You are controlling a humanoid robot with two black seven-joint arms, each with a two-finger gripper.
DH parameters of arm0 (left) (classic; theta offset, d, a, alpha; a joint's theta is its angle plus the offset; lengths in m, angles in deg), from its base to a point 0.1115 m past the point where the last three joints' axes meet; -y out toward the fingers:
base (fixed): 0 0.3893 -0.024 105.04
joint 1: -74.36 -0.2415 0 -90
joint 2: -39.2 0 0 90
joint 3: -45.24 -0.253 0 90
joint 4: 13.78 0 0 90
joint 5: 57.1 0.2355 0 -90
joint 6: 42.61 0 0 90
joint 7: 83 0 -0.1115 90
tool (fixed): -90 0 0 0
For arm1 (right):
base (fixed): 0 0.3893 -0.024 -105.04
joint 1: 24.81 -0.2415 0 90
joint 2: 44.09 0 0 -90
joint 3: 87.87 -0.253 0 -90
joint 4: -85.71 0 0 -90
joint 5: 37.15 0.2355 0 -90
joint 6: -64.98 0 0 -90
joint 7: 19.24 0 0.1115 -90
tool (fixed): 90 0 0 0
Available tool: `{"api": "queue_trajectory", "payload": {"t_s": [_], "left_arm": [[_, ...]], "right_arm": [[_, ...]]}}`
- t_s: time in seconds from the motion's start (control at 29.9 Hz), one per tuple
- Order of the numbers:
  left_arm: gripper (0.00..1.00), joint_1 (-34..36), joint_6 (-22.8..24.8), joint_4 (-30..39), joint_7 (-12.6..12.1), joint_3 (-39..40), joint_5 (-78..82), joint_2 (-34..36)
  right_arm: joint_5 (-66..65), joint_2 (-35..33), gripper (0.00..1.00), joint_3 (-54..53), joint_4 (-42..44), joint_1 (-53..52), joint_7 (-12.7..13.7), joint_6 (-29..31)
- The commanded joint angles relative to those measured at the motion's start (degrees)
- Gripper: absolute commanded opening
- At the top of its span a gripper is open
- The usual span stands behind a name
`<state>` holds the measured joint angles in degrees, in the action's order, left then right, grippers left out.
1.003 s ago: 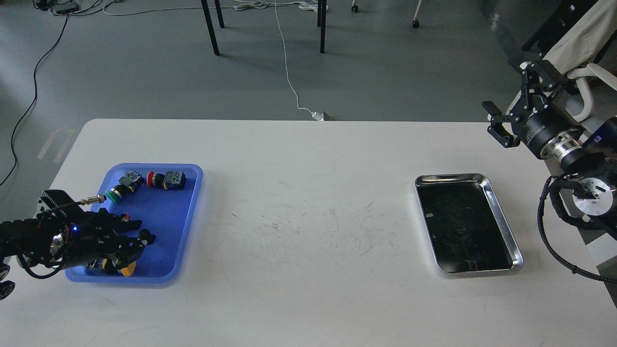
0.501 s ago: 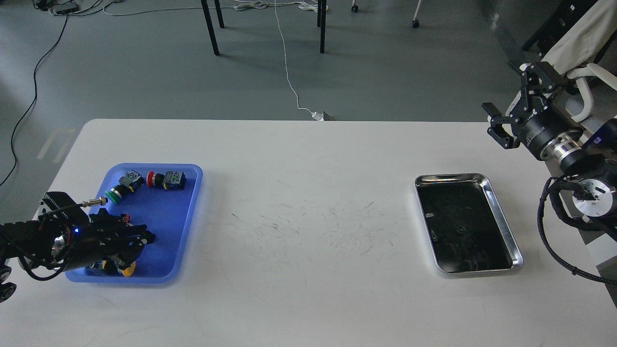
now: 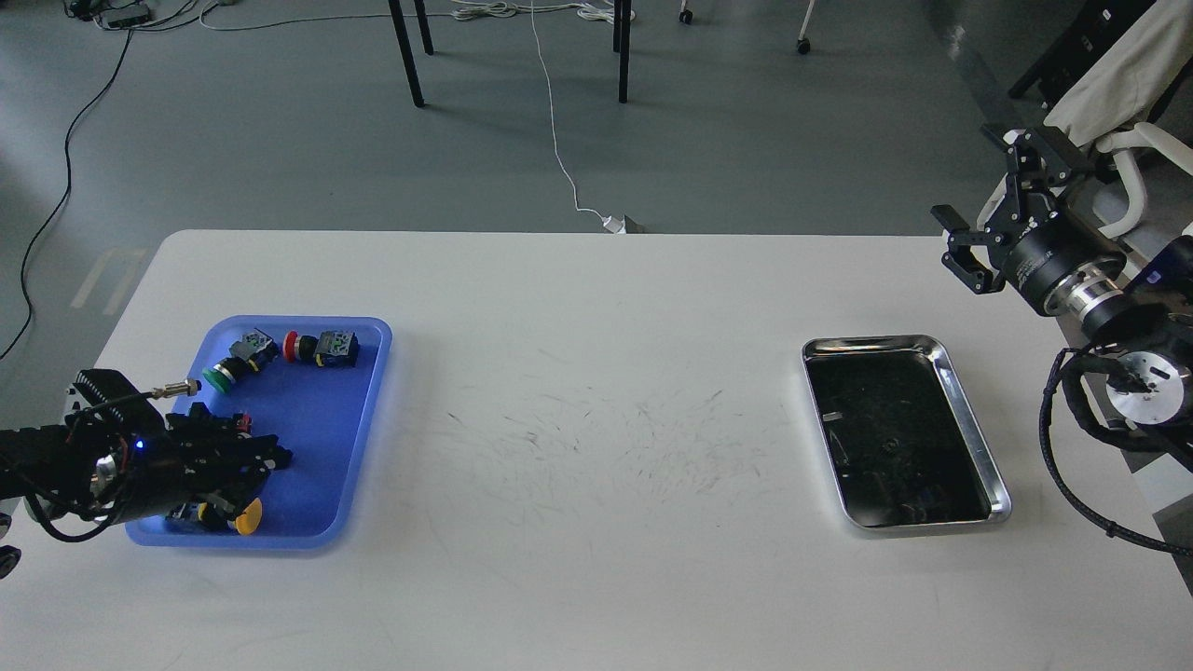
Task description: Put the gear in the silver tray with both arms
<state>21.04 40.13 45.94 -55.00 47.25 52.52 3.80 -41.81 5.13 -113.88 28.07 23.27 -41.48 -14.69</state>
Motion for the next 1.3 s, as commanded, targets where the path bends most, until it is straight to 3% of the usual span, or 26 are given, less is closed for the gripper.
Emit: {"api": "queue_trajectory", "payload": {"t_s": [0.0,0.23,0.57,0.8,1.1,1.27], "left_arm": [[0.09,0.6,0.1,1.1,0.0,0.3,-0.1,1.2],[0.08,6.0,5.2,5.5,0.0,0.7,-3.5,5.0],[0.08,23.2,16.0,8.4,0.0,1.1,-16.2,5.8],[0.08,29.8,19.6,18.6,0.0,2.4,-21.1,5.3],[0.08,30.1,19.5,23.8,0.0,2.0,-20.5,-5.4],[0.08,28.5,19.3,23.3,0.0,1.5,-18.6,-13.4]], "right_arm": [[0.0,0.0,0.99,0.0,0.0,0.0,0.0,0.0],[0.0,0.0,0.99,0.0,0.0,0.0,0.0,0.0],[-0.8,-0.2,0.99,0.0,-0.1,-0.2,0.0,0.0],[-1.0,-0.2,0.99,0.2,-0.1,-0.5,0.0,0.0],[-3.1,-0.3,0.99,0.2,-0.1,-0.7,0.0,0.0],[-3.1,-0.4,0.99,-0.2,-0.1,-0.8,0.1,-0.8]]}}
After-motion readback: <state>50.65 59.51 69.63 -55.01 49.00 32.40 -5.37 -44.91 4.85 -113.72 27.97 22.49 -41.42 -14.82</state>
